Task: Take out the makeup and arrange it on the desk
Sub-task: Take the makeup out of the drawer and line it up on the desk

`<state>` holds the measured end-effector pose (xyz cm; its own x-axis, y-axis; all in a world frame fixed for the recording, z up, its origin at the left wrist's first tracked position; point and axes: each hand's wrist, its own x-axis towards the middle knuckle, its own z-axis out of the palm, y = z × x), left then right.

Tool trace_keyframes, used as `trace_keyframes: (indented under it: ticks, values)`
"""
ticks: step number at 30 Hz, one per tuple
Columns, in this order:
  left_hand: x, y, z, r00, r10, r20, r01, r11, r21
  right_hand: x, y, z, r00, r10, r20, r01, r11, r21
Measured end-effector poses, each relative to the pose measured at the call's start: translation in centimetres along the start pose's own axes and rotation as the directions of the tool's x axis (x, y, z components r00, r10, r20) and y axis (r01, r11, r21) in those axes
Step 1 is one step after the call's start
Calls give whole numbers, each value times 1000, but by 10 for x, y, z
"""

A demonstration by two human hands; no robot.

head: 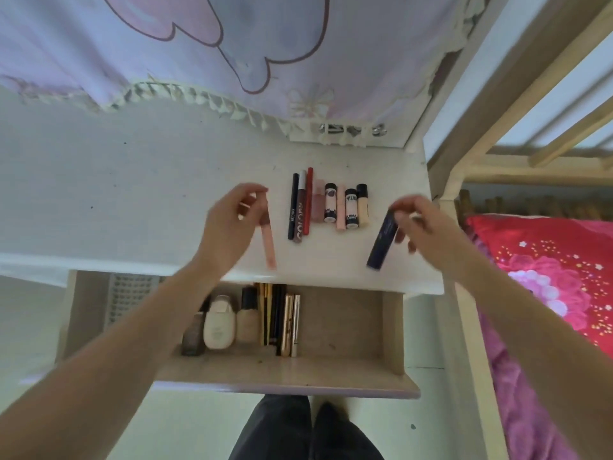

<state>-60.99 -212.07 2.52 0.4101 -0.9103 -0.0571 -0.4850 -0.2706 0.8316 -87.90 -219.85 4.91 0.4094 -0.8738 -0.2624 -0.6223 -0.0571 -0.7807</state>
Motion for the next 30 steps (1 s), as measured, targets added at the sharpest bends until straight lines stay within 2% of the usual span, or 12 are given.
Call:
trace_keyframes:
  ticks: [3, 7, 10, 15, 18, 19, 20, 22, 24, 27, 30]
  values:
    - [62, -13, 13, 998, -64, 12, 63, 995, 71, 63, 7, -15, 995, 71, -64, -73, 997, -35]
    - [94, -18, 41, 990, -129, 62, 123, 988, 89, 106, 29, -8, 982, 182, -57, -184, 982, -30]
    - [97, -18, 49, 986, -141, 87, 136, 989, 61, 111, 31, 4, 987, 146, -70, -147, 989, -20]
    - [78, -13, 41, 982, -151, 110, 147, 988, 41, 97, 29, 14, 971, 97, -220, -109, 993, -45]
    - [32, -12, 24, 998, -52, 21, 52, 999, -12, 44, 12, 28, 957, 13, -289, -20, 1000, -21]
    - [8, -19, 19, 1000, -24, 7, 24, 1000, -18, 19, 8, 41, 972, -32, -233, 31, 999, -8]
    - [-19, -26, 16, 999, -11, 33, 11, 1000, -10, -6, 6, 58, 991, -63, -119, 62, 998, -11]
    - [-71, -48, 17, 981, 13, 195, -37, 992, 119, -45, 15, 102, 980, -50, 193, 75, 989, -126]
    - [-99, -81, 31, 930, 36, 367, -164, 931, 325, -57, 34, 143, 928, 50, 370, 43, 970, -238]
    - [-96, -117, 60, 886, -70, 459, -191, 845, 499, -41, 55, 182, 911, 162, 381, -41, 951, -305]
    - [-86, -124, 85, 869, -175, 463, -195, 738, 646, -18, 63, 205, 931, 138, 338, -35, 955, -295]
